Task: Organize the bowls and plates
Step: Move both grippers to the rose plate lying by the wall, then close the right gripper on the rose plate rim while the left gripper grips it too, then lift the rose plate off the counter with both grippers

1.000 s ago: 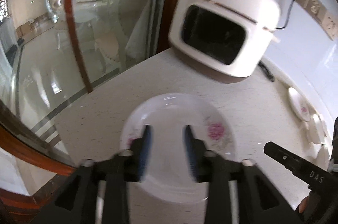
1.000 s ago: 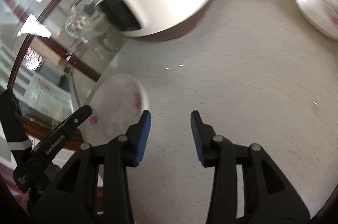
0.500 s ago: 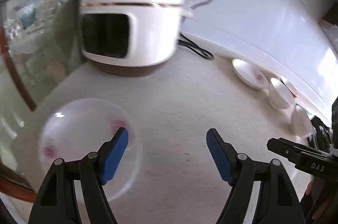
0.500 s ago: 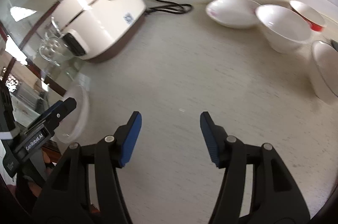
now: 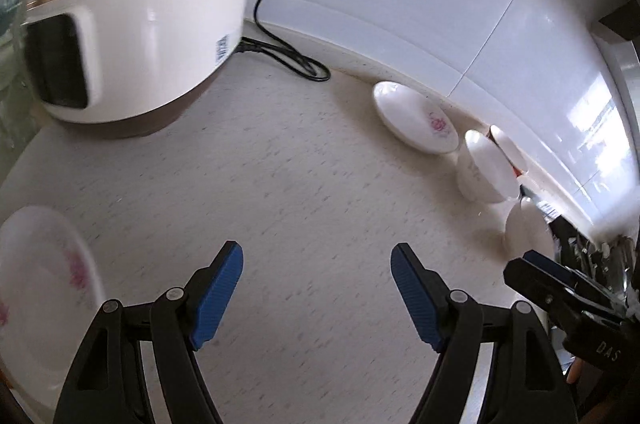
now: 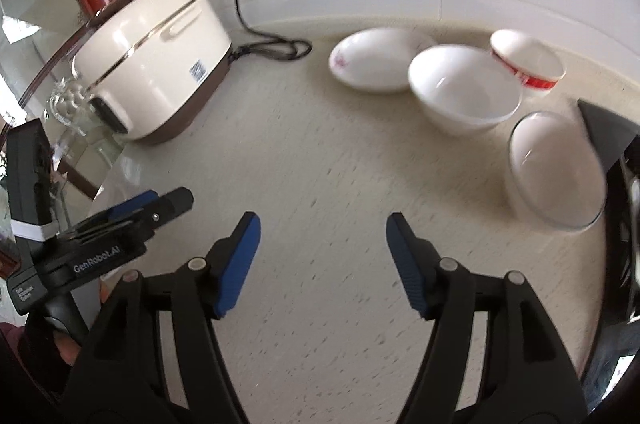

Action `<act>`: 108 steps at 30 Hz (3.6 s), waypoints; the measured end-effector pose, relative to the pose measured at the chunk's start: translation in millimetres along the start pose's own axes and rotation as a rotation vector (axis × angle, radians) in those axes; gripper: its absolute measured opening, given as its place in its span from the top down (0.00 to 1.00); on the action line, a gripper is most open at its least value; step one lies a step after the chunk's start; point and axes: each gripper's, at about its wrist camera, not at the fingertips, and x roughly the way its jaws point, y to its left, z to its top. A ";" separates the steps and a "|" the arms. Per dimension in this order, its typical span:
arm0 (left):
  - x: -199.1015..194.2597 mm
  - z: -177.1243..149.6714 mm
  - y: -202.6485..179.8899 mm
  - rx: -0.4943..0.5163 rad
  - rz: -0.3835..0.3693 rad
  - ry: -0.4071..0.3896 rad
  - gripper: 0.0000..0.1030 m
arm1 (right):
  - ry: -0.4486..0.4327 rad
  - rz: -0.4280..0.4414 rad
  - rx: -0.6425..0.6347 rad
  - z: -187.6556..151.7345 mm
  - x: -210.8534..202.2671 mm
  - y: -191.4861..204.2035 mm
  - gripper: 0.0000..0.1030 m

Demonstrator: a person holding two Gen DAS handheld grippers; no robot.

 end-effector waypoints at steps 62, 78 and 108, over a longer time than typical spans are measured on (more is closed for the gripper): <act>214.0 146.9 -92.1 0.022 0.022 0.132 0.53 | 0.398 -0.106 0.127 212.9 198.4 -122.2 0.56; 195.9 141.7 -28.0 -0.135 0.068 0.094 0.73 | 0.421 -0.040 -0.019 210.1 217.1 -47.3 0.74; 146.8 59.1 -23.5 -0.009 0.066 0.136 0.83 | 0.254 0.003 0.113 79.6 128.0 -13.2 0.87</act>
